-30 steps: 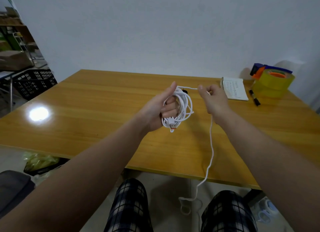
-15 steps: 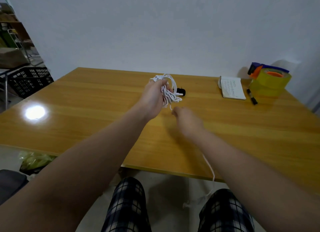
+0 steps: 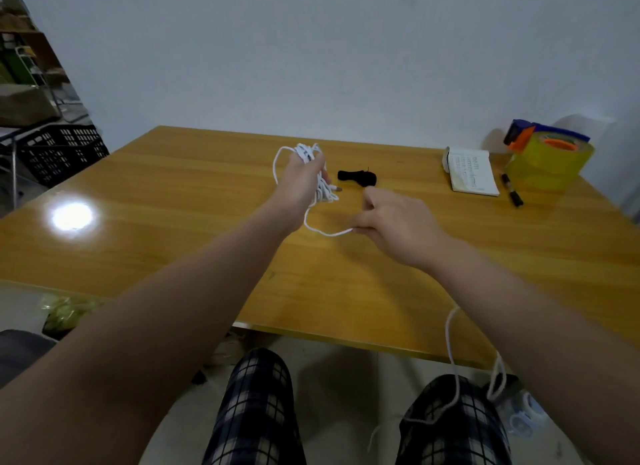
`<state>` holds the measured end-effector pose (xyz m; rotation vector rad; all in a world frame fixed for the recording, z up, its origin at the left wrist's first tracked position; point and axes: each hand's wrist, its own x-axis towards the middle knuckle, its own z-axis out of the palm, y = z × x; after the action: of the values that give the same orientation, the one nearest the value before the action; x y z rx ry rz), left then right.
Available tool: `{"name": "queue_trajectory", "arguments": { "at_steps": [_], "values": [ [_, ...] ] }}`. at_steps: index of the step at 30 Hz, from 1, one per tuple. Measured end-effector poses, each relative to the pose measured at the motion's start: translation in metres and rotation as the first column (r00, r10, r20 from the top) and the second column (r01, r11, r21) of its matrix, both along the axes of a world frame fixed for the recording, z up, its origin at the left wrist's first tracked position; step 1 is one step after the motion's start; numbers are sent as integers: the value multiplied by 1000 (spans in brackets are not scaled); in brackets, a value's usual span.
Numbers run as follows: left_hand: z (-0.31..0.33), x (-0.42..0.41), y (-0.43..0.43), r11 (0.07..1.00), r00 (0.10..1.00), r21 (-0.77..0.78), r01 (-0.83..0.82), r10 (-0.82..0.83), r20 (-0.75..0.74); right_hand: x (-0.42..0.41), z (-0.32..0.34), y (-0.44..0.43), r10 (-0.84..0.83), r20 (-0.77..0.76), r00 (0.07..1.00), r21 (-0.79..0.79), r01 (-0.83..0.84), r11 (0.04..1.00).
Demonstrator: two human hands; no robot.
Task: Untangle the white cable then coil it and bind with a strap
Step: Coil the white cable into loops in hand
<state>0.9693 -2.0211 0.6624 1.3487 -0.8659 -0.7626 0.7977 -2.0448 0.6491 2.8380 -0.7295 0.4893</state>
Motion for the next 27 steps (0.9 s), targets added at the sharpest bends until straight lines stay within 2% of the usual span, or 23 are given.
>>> {"name": "queue_trajectory", "arguments": {
  "at_steps": [3,9,13,17,21,24,27],
  "values": [
    [1,-4,-1,995,996,48,91,-91,-14,4,9,-7,51,73,996,-80,-45,996],
    [4,-11,3,955,964,142,262,-266,11,2,21,-13,-18,149,989,-57,27,998],
    [7,-16,11,910,897,200,362,-399,192,1,24,-16,-13,180,984,-21,17,1000],
    [9,-22,16,904,794,203,378,-429,431,-2,23,-19,1,259,966,14,-5,1000],
    [9,-24,20,910,733,199,364,-412,541,-4,26,-18,-14,310,951,132,-29,991],
    [11,-26,24,914,669,224,337,-400,627,-10,29,-17,-91,327,941,239,11,971],
    [11,-24,24,907,625,278,317,-420,658,-16,31,-21,-142,306,941,272,56,961]
  ]
}}
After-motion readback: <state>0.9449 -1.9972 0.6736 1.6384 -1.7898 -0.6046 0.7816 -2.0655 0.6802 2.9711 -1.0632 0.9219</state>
